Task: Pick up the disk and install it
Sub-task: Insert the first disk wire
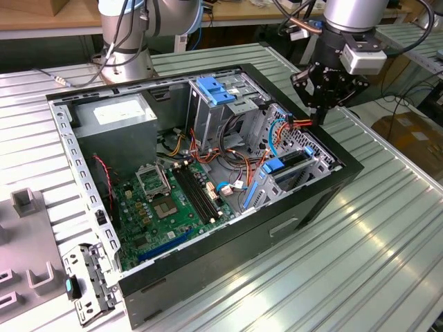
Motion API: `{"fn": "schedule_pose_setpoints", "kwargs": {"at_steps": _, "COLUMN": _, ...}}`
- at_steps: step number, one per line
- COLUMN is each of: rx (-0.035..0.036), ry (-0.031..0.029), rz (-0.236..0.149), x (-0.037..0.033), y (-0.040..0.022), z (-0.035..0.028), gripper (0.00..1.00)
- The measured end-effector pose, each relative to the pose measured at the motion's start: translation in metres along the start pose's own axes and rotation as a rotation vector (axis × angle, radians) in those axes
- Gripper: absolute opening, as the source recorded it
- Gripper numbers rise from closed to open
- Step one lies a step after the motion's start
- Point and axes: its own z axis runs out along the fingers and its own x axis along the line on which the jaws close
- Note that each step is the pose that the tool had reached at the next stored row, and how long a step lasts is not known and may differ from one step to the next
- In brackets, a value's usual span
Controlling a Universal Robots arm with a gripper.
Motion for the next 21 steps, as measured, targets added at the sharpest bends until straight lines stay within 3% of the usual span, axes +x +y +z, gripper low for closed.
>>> {"fn": "schedule_pose_setpoints", "kwargs": {"at_steps": 6, "rx": -0.0058, "ry": -0.0002, "rz": 0.028, "x": -0.0026, "y": 0.0016, "z": -0.0004, "gripper": 0.16}}
{"fn": "schedule_pose_setpoints", "kwargs": {"at_steps": 11, "rx": -0.0211, "ry": -0.0008, "rz": 0.104, "x": -0.0029, "y": 0.0018, "z": -0.0001, "gripper": 0.16}}
{"fn": "schedule_pose_setpoints", "kwargs": {"at_steps": 17, "rx": -0.0294, "ry": -0.0012, "rz": 0.145, "x": -0.0058, "y": 0.0036, "z": -0.0004, "gripper": 0.16}}
{"fn": "schedule_pose_setpoints", "kwargs": {"at_steps": 21, "rx": -0.0413, "ry": -0.0015, "rz": 0.202, "x": -0.0063, "y": 0.0038, "z": 0.0000, "gripper": 0.16}}
